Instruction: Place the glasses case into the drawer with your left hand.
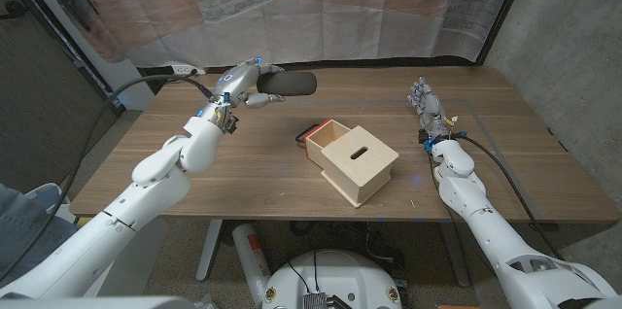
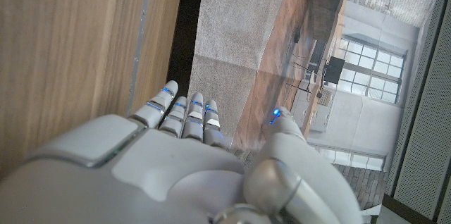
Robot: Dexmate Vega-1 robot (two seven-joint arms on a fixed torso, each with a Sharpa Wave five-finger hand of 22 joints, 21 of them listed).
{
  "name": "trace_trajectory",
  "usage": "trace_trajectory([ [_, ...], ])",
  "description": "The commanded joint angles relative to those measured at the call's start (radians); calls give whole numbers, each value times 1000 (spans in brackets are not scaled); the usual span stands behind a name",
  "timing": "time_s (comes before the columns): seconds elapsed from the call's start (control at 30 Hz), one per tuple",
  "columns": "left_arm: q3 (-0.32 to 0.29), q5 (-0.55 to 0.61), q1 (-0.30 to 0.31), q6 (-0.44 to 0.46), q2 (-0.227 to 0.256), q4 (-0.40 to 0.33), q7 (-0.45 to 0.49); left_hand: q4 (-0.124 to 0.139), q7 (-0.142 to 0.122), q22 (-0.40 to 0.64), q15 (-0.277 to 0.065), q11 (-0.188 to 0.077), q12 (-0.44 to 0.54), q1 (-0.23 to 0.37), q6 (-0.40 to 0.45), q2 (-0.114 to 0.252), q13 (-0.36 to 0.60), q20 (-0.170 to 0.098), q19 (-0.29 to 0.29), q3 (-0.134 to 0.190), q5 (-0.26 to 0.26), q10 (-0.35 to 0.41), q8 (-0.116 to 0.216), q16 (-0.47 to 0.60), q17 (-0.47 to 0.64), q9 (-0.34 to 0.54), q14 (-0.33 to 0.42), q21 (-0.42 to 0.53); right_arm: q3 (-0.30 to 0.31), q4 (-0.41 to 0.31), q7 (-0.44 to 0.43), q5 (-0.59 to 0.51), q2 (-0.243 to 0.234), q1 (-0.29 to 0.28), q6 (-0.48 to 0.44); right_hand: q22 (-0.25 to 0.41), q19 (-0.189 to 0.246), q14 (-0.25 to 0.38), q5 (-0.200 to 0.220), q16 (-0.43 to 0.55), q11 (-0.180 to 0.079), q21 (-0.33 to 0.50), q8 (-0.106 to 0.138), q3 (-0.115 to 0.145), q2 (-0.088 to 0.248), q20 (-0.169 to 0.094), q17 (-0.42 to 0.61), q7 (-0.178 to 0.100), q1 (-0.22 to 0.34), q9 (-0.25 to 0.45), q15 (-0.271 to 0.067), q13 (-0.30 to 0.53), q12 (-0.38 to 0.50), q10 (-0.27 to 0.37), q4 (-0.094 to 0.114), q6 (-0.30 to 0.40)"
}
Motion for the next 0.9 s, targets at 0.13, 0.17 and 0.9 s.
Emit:
trace_trajectory([
  [0.13, 10, 34, 2, 25, 16, -50, -90, 47, -55, 2, -141, -58, 6, 92, 61, 105, 6, -48, -8, 50, 4, 56, 2, -1, 4, 5, -7, -3, -2, 41, 14, 1, 13, 26, 16, 5, 11, 4, 1, -1, -7, -2, 1, 5, 11, -10, 3, 0, 3, 5, 0, 3, -2, 6, -6, 2],
  [0.17, 8, 34, 4, 25, 17, -53, -94, 47, -55, 2, -141, -58, 6, 92, 61, 105, 6, -48, -8, 50, 4, 56, 2, -1, 4, 5, -7, -3, -2, 44, 15, 2, 14, 28, 17, 5, 11, 4, 1, -2, -8, -2, 1, 5, 12, -10, 3, 0, 3, 5, -1, 3, -2, 5, -6, 1],
  [0.9, 8, 35, 3, 51, 43, -106, -209, 51, -61, 1, -140, -59, 7, 97, 59, 104, 6, -49, -15, 55, 2, 51, -2, 0, 4, 6, -10, -2, -1, 83, 28, 0, 29, 50, 36, 5, 12, 4, 2, -2, -7, -3, 1, 4, 12, -10, 3, 0, 4, 5, -2, 3, -2, 4, -7, 1],
])
